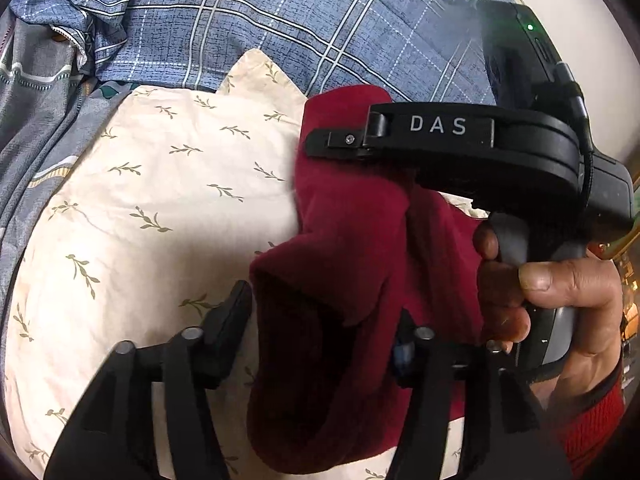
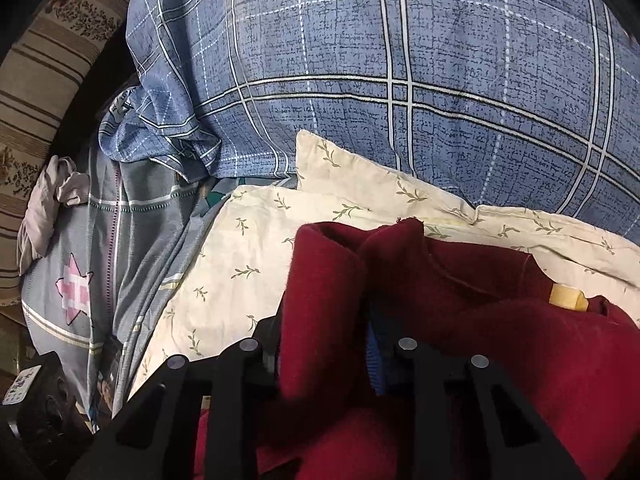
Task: Fold small clothes
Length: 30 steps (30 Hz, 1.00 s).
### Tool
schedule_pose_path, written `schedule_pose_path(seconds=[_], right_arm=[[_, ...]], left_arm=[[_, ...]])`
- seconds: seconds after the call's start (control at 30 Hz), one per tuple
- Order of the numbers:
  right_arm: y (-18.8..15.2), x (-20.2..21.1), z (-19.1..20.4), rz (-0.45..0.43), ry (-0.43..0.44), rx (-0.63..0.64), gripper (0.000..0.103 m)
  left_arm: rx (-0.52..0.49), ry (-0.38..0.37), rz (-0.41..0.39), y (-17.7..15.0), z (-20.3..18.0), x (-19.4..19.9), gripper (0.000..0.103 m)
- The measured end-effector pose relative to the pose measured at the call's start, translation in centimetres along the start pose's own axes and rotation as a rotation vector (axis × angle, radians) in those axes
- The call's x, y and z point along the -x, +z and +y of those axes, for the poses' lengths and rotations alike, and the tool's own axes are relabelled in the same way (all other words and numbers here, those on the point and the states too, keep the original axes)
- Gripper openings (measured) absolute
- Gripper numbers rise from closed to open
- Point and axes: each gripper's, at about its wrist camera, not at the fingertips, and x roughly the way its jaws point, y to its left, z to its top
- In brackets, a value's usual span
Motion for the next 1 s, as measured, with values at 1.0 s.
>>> schedule_pose_path(seconds=[1.0], right_arm=[[-0.8, 5.6, -1.6, -0.083, 0.028, -0.004, 0.021]], left_arm=[[-0.040, -0.069, -0.021, 0.2, -3.7, 2.1, 0.021]])
